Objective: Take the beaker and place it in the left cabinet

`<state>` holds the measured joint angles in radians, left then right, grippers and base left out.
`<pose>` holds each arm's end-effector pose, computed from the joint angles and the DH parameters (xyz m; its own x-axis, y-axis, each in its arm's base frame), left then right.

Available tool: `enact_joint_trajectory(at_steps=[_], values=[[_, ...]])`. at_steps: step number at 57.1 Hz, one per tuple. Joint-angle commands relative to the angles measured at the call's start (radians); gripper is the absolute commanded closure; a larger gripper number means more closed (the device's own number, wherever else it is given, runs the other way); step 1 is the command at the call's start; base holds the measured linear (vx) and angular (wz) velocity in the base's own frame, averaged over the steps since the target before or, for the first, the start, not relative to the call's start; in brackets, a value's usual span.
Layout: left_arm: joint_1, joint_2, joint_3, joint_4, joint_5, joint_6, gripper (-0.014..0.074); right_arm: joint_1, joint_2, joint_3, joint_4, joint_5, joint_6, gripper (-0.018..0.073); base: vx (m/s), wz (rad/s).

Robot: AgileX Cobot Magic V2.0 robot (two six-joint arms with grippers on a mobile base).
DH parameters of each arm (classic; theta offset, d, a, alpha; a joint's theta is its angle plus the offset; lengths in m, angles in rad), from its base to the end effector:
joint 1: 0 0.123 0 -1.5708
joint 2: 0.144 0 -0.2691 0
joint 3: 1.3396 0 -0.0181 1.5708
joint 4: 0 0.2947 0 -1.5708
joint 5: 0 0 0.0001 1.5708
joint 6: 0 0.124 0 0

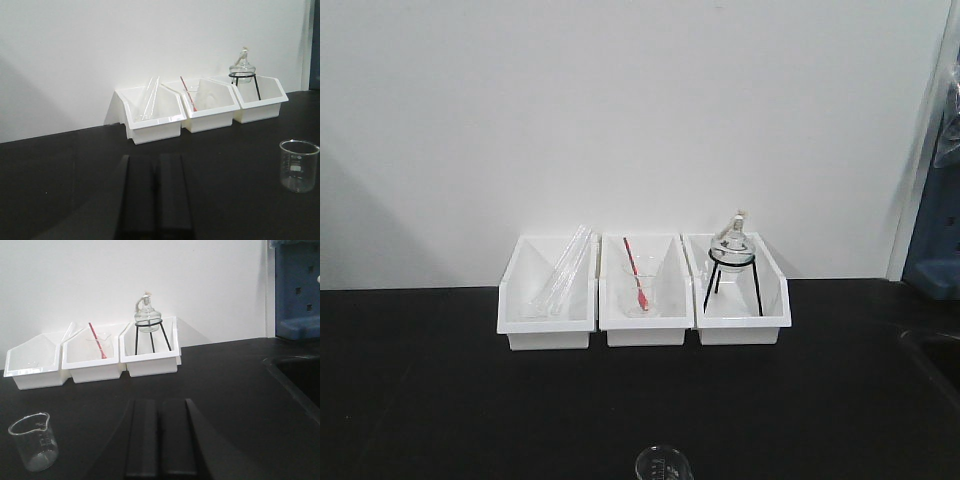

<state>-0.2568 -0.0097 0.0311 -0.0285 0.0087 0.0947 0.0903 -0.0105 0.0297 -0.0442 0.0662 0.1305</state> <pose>0.1451 -0.0381 0.2034 0.0719 0.0495 -0.9962 0.2500 0.9660 0.0661 0.1495 0.0132 0.1970 -0.0057 0.0861 -0.9963 -0.0871 0.9925 0.0863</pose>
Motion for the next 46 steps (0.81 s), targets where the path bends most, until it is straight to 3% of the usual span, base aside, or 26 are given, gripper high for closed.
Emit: enact_joint_trajectory(at_steps=[1, 34, 46], values=[[-0.004, -0.018, 0.016, -0.008, -0.084, -0.003, 0.0595, -0.007, -0.011, 0.007, -0.008, -0.080, -0.009, 0.0565, 0.00, 0.00], [-0.004, -0.018, 0.016, -0.008, -0.084, -0.003, 0.0595, -0.007, -0.011, 0.007, -0.008, -0.082, -0.009, 0.0565, 0.00, 0.00], [-0.004, -0.018, 0.016, -0.008, -0.084, -0.003, 0.0595, -0.007, -0.011, -0.010, -0.008, -0.313, -0.009, 0.0565, 0.00, 0.00]])
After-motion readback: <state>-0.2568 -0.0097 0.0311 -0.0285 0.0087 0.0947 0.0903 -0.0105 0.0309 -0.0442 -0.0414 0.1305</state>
